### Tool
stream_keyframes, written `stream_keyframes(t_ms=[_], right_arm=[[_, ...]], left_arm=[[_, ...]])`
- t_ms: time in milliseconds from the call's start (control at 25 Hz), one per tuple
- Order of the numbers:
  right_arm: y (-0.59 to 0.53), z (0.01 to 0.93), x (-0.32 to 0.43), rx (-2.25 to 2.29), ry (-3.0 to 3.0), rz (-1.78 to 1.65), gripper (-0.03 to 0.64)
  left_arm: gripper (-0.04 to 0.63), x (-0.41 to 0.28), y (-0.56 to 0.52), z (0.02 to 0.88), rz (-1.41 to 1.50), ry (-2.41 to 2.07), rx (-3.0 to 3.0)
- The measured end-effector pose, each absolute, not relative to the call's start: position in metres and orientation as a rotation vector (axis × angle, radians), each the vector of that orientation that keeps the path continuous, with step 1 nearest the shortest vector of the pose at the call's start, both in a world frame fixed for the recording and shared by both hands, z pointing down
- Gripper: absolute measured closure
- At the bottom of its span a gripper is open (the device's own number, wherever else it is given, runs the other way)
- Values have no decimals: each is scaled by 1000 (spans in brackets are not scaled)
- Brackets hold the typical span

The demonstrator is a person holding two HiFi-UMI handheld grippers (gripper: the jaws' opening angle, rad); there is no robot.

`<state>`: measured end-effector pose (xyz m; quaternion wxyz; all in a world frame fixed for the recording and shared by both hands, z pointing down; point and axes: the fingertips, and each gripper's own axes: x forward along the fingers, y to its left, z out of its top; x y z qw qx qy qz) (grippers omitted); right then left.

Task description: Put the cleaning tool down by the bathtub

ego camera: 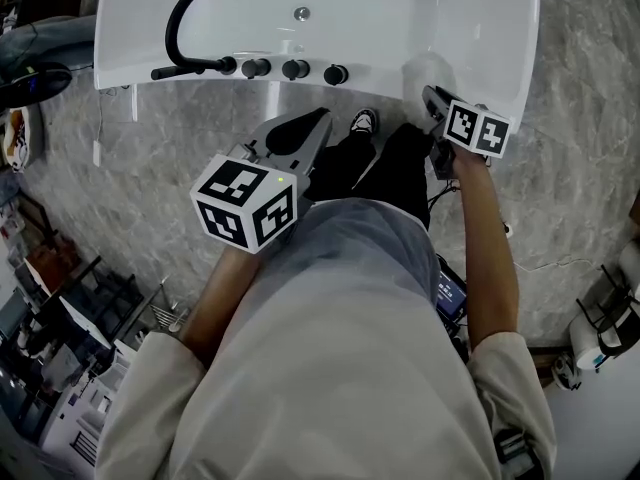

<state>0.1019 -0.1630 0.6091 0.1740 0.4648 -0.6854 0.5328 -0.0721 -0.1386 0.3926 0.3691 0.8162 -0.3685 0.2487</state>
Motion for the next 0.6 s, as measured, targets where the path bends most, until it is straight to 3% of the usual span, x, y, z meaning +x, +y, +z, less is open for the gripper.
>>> stream_keyframes(t_ms=[600], right_arm=[[-168, 632, 111, 1368, -1917, 1612, 554]], left_arm=[[591, -77, -131, 395, 613, -952, 2049]])
